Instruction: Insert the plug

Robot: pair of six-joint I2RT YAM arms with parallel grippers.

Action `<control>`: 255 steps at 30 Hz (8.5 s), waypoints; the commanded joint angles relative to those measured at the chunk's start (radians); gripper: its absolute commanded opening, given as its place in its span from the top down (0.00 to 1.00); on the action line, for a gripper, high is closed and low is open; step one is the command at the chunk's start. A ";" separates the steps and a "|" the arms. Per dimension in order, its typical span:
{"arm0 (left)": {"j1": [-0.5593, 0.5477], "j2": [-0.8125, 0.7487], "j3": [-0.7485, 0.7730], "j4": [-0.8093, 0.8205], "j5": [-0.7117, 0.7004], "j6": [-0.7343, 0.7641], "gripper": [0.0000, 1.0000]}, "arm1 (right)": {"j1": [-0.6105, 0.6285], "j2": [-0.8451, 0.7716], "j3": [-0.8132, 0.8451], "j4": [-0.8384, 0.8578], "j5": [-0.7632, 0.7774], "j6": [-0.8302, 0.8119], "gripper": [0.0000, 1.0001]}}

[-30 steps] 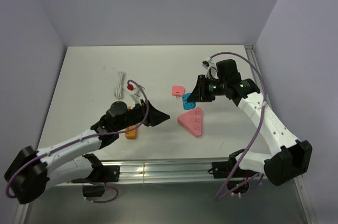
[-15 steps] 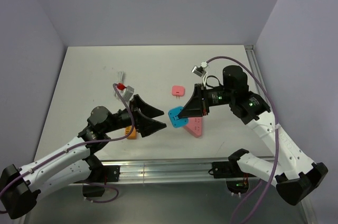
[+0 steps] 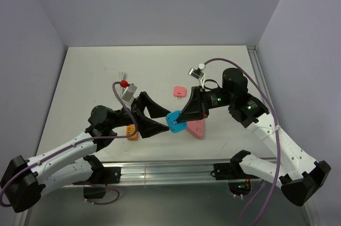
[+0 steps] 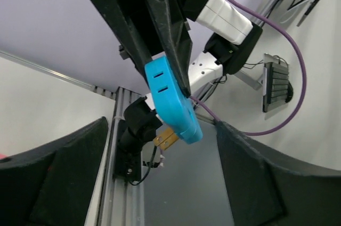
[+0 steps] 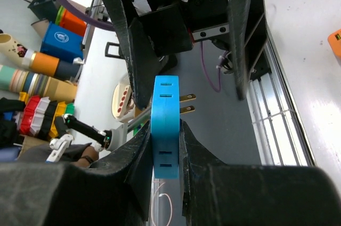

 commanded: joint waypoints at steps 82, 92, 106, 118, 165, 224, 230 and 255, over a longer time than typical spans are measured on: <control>0.071 0.048 0.137 -0.292 -0.028 -0.070 0.77 | 0.013 0.044 0.055 -0.142 0.260 -0.178 1.00; 0.071 0.040 0.066 -0.128 0.010 -0.141 0.30 | 0.011 0.015 0.050 -0.049 0.289 -0.060 1.00; 0.040 0.100 0.014 0.090 -0.060 -0.263 0.33 | 0.016 -0.046 -0.041 0.170 0.388 0.102 1.00; -0.006 0.042 -0.032 0.136 -0.260 -0.263 0.36 | 0.069 -0.092 -0.135 0.374 0.559 0.217 1.00; -0.024 0.025 0.009 0.093 -0.277 -0.212 1.00 | 0.214 -0.037 -0.074 0.290 0.550 0.082 0.59; -0.018 0.089 -0.024 0.218 -0.260 -0.287 0.68 | 0.232 -0.037 -0.098 0.391 0.722 0.106 1.00; -0.015 0.112 -0.029 0.264 -0.260 -0.326 0.78 | 0.257 -0.031 -0.088 0.384 0.737 0.092 1.00; -0.013 0.051 -0.037 0.166 -0.278 -0.258 1.00 | 0.269 0.024 -0.034 0.333 0.703 0.074 0.65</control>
